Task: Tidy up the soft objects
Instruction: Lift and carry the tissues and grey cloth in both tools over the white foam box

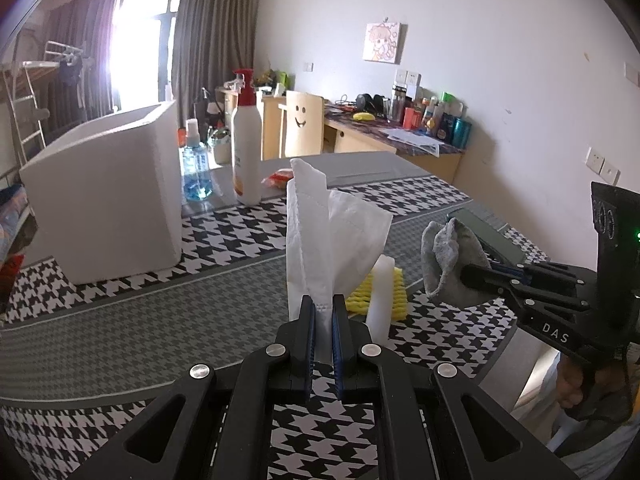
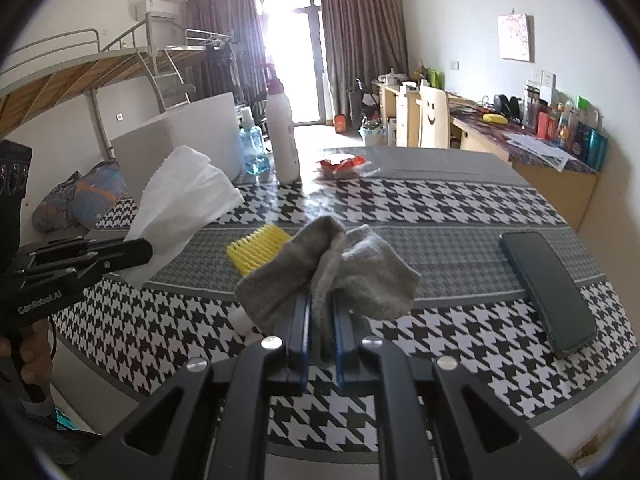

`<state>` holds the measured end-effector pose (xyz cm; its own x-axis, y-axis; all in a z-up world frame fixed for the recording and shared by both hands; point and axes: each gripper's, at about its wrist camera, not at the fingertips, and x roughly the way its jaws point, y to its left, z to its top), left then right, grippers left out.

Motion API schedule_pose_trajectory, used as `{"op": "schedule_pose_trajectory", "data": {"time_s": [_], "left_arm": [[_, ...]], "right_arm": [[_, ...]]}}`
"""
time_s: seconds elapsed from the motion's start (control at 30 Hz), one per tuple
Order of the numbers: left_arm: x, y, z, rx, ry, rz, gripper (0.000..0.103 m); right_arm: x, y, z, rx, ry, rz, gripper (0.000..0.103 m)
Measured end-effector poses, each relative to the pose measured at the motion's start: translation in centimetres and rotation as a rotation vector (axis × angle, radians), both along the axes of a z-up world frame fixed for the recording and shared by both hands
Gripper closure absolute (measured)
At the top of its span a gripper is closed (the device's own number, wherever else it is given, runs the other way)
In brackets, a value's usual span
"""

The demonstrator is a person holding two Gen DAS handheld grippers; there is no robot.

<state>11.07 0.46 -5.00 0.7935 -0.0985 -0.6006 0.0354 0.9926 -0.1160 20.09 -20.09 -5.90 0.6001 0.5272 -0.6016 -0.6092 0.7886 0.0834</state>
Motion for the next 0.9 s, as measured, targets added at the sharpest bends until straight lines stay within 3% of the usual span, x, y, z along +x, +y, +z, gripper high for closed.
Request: {"op": "schedule_pose_trajectory", "data": {"time_s": [0.9], "left_arm": [[-0.9, 2.2, 3.0, 0.054, -0.077, 0.065, 0.095]], "right_arm": [[0.7, 2.2, 2.5, 0.049, -0.069, 0.066, 0.09]]}}
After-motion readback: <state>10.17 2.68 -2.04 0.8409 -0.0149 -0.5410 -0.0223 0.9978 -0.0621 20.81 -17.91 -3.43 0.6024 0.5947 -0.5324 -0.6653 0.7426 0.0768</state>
